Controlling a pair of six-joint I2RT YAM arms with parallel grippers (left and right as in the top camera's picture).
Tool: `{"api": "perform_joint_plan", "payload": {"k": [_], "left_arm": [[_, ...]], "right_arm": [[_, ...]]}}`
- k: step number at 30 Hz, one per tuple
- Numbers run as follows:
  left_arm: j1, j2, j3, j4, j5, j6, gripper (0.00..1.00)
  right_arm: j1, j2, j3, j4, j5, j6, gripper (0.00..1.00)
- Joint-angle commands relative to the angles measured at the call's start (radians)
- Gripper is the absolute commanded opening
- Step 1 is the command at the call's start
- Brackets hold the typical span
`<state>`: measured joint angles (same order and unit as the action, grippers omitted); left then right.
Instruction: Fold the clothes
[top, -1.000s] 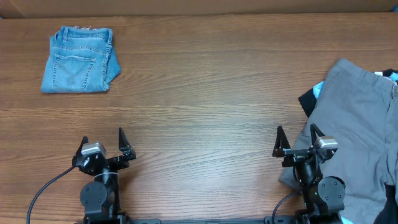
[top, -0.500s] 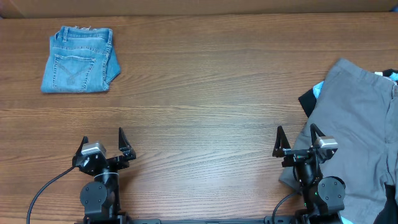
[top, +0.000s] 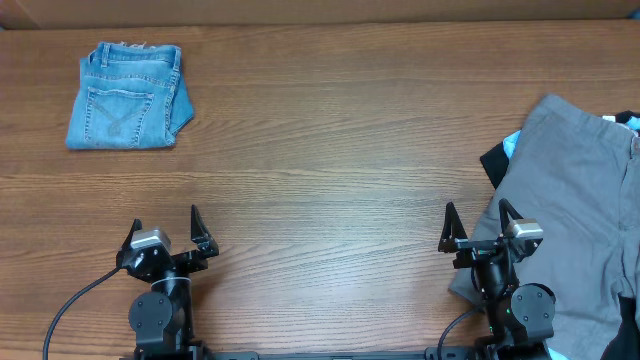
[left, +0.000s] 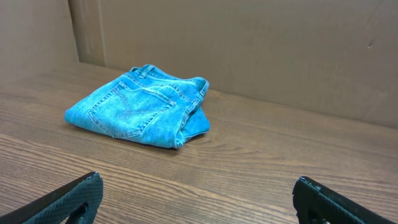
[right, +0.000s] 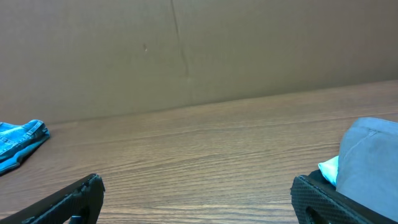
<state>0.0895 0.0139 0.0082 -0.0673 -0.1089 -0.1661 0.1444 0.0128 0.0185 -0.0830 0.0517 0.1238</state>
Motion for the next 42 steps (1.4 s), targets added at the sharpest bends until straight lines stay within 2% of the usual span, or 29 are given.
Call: {"api": "perform_joint_plan", "payload": {"k": [1,28,33,37,42], "left_arm": [[0.001,-0.008,-0.003,0.001,0.005,-0.018,1.0],[0.002,-0.008,-0.003,0.023,0.008,-0.022,1.0],[0.002,-0.008,-0.003,0.015,0.108,-0.031,1.0],[0.002,-0.008,-0.001,0.043,0.257,-0.029,1.0],[0.002,-0.008,0.092,0.033,0.29,-0.017,1.0]], "right_arm": [[-0.003,-0.008,-0.01,0.003,-0.001,0.004,1.0],[-0.003,-0.008,-0.01,0.006,0.009,0.005,1.0],[-0.003,-0.008,-0.01,0.011,-0.034,0.009,1.0],[-0.003,-0.008,-0.007,0.085,-0.074,0.098,1.0],[-0.003,-0.001,0.116,0.114,-0.084,0.117,1.0]]}}
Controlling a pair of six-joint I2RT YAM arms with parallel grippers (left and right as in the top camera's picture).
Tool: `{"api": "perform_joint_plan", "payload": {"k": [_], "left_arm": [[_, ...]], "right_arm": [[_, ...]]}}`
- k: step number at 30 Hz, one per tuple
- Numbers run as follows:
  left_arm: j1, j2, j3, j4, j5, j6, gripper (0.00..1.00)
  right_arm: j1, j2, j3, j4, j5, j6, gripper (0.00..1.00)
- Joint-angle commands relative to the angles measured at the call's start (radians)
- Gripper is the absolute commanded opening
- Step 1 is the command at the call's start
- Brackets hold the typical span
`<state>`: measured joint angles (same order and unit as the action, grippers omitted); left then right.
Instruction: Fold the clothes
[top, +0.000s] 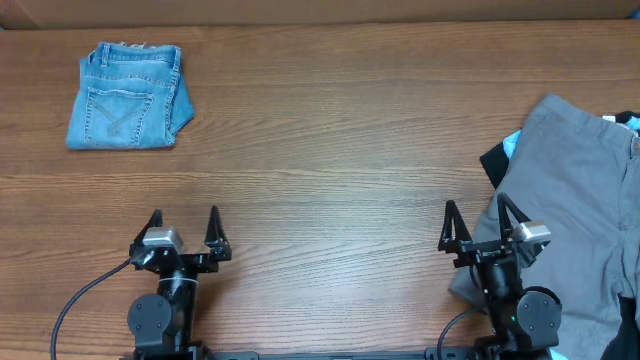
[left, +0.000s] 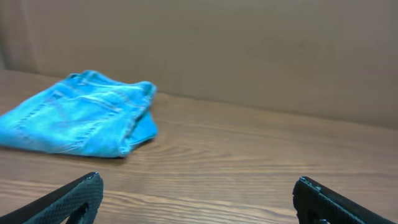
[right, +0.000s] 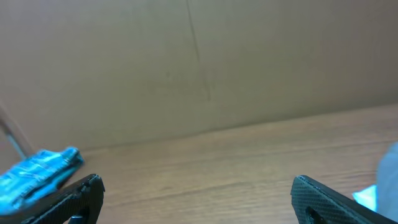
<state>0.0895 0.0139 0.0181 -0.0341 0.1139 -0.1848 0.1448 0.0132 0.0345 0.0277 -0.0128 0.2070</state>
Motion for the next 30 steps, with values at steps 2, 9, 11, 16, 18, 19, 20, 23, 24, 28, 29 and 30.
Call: {"api": "perform_joint_plan", "payload": {"k": [2,9,11,16,18,19,20,23,24,28,29,30], "left_arm": [[0.002,0.007,0.155,-0.023,0.054,0.037,1.0],[0.002,0.277,0.501,-0.193,0.002,0.097,1.0],[0.002,0.407,0.628,-0.277,0.002,0.096,1.0],[0.002,0.722,0.953,-0.529,0.059,0.096,1.0],[0.002,0.838,1.081,-0.637,0.089,0.096,1.0],[0.002,0.885,1.131,-0.677,0.091,0.096,1.0],[0.002,0.935,1.185,-0.723,0.09,0.096,1.0],[0.002,1.059,1.299,-0.823,0.09,0.097,1.0],[0.002,1.091,1.324,-0.849,0.089,0.107,1.0],[0.002,1.168,1.355,-0.88,0.151,0.129,1.0],[0.002,1.175,1.355,-0.883,0.176,0.129,1.0],[0.002,1.181,1.355,-0.89,0.205,0.129,1.0]], "right_arm": [[-0.003,0.025,0.177,-0.045,-0.018,0.032,1.0],[-0.003,0.346,0.488,-0.278,0.019,0.03,1.0],[-0.003,0.488,0.603,-0.353,0.019,0.03,1.0],[-0.018,0.841,0.933,-0.611,0.017,0.034,1.0],[-0.043,1.001,1.093,-0.748,0.006,0.033,1.0],[-0.057,1.061,1.152,-0.798,0.003,0.029,1.0],[-0.077,1.134,1.222,-0.851,-0.002,0.03,1.0],[-0.143,1.323,1.392,-0.956,-0.1,0.029,1.0],[-0.164,1.374,1.438,-0.979,-0.161,0.029,1.0],[-0.232,1.524,1.53,-1.006,-0.295,0.029,1.0],[-0.247,1.545,1.53,-0.998,-0.296,0.029,1.0],[-0.263,1.561,1.53,-0.99,-0.296,0.03,1.0]]}}
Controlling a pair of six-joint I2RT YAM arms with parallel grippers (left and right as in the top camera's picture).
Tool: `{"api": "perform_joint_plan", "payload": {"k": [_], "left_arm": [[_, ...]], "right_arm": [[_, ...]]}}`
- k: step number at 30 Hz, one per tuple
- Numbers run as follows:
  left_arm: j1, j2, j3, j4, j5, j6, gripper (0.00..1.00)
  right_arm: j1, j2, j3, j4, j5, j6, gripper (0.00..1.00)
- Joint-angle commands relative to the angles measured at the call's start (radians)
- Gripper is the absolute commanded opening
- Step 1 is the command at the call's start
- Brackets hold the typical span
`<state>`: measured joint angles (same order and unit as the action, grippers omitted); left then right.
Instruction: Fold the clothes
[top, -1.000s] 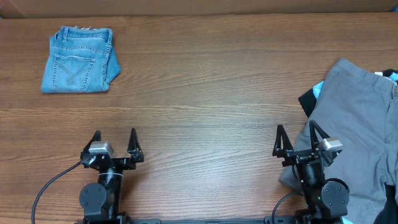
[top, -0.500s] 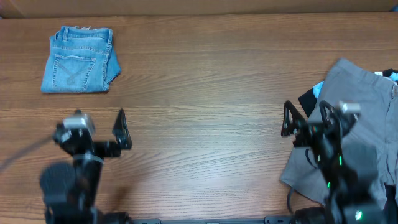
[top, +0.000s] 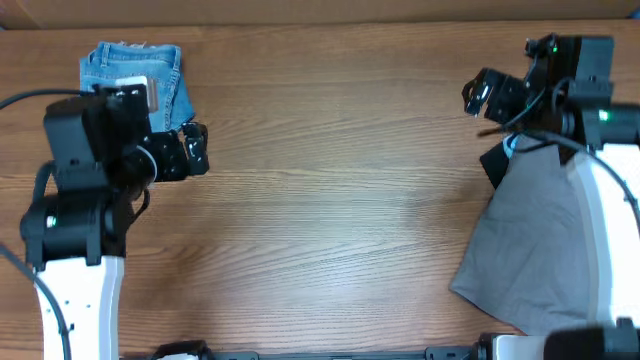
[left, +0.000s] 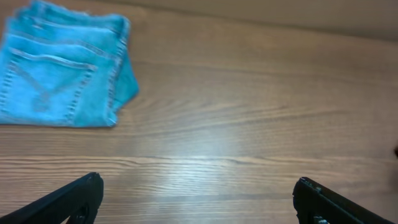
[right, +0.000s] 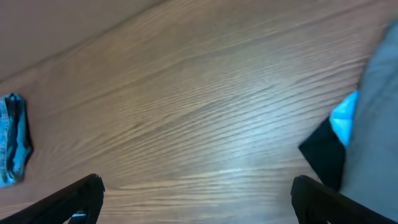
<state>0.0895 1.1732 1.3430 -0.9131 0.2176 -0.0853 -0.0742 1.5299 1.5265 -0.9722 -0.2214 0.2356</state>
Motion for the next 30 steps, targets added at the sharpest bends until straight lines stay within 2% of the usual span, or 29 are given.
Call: {"api": "perform_joint_plan", "payload": {"k": [1,7,12,18,23,26,30], "left_arm": [[0.002,0.024,0.031,-0.022,0.126,0.03,1.0],[0.002,0.029,0.03,-0.02,0.142,0.034,1.0],[0.002,0.037,0.03,0.005,0.17,0.033,1.0],[0.002,0.049,0.029,0.008,0.176,0.033,1.0],[0.002,0.069,0.027,0.0,0.176,0.032,1.0],[0.001,0.087,0.027,-0.007,0.176,0.029,1.0],[0.001,0.119,0.027,-0.018,0.204,0.026,1.0]], "right_arm": [[-0.062,0.059,0.038,0.021,-0.086,0.001,1.0],[-0.175,0.135,0.038,0.12,0.072,0.031,1.0],[-0.222,0.276,0.038,0.233,0.187,0.031,1.0],[-0.23,0.447,0.038,0.375,0.24,0.031,0.93],[-0.23,0.561,0.038,0.454,0.27,0.035,0.79],[-0.23,0.605,0.038,0.484,0.354,0.08,0.78],[-0.23,0.634,0.038,0.508,0.364,0.079,0.79]]}}
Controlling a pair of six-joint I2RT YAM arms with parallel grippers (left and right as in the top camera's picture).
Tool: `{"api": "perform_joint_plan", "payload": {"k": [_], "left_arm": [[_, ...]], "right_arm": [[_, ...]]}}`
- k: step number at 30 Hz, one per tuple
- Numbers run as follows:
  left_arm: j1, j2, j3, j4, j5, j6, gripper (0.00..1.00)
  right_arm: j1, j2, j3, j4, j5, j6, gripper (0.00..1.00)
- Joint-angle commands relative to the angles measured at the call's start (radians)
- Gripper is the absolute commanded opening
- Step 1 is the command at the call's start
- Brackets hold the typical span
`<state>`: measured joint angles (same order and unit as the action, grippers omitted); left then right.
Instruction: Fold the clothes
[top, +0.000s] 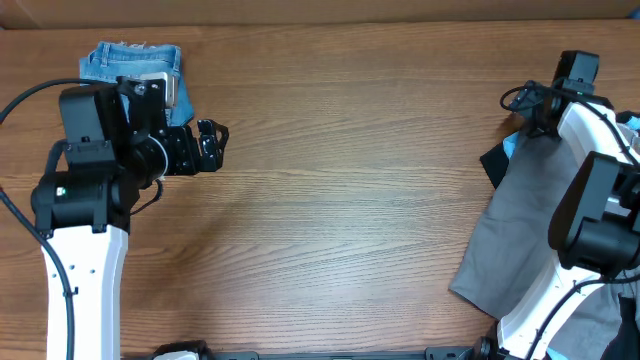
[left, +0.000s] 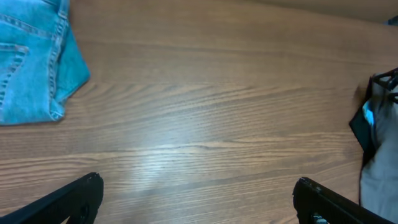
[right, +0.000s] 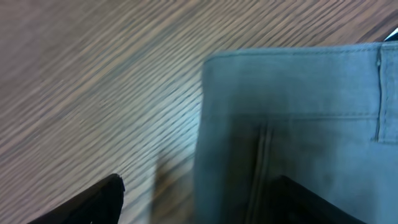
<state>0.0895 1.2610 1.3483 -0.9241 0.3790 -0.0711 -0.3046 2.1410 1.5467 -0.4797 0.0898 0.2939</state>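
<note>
Grey trousers (top: 545, 215) lie loosely spread at the table's right edge, their waistband corner (right: 292, 118) filling the right wrist view. My right gripper (top: 525, 112) hovers open at their far end. In its own view the right gripper (right: 205, 202) has one finger over bare wood and the other over the grey cloth. Folded blue jeans (top: 125, 62) sit at the far left, partly hidden by my left arm, and the jeans (left: 31, 65) also show in the left wrist view. My left gripper (top: 212, 143) is open and empty, raised above bare wood to the right of the jeans.
A black garment (top: 497, 160) and a light blue one (top: 512, 145) stick out from under the grey trousers; the black garment (left: 367, 127) also shows at the right of the left wrist view. A brown cardboard wall (top: 320, 10) runs along the table's far edge.
My right gripper has moved from beside the pile's far left corner to over the grey trousers' waistband. My left gripper has shifted slightly right, away from the jeans. Both stay open.
Both arms first sat low at the table's near edge, grippers open and level. Then they were raised slightly. Later each was lifted far out, left by the jeans, right by the pile. Now the right hovers at the grey trousers.
</note>
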Motion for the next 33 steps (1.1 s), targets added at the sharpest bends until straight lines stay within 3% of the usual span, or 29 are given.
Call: {"api": "perform_joint_plan", "payload": {"k": [1,5,13,16,20,23,24,26,33], "left_arm": [[0.001,0.042,0.022,-0.007,0.055,0.011,1.0],[0.001,0.08,0.022,-0.011,0.071,0.011,1.0],[0.001,0.111,0.022,-0.018,0.071,0.011,1.0],[0.001,0.111,0.022,-0.021,0.071,0.012,1.0],[0.001,0.111,0.022,-0.023,0.071,0.012,1.0],[0.001,0.111,0.022,-0.022,0.071,0.011,1.0],[0.001,0.111,0.022,-0.022,0.071,0.011,1.0],[0.001,0.111,0.022,-0.023,0.071,0.011,1.0],[0.001,0.111,0.022,-0.037,0.071,0.012,1.0]], "right_arm": [[0.0,0.032,0.018,0.019,0.056,0.021,0.79],[0.0,0.068,0.018,0.03,0.086,0.02,0.8],[0.0,0.057,0.02,0.007,0.138,0.018,0.25],[0.003,0.006,0.02,0.006,0.137,0.018,0.15],[0.013,-0.111,0.02,0.003,0.111,0.014,0.1],[0.019,-0.203,0.02,-0.002,0.061,-0.013,0.09],[0.023,-0.229,0.02,-0.004,0.053,-0.013,0.15],[0.029,-0.258,0.02,-0.006,0.027,-0.013,0.35],[0.063,-0.193,0.018,-0.018,0.017,-0.037,0.54]]}}
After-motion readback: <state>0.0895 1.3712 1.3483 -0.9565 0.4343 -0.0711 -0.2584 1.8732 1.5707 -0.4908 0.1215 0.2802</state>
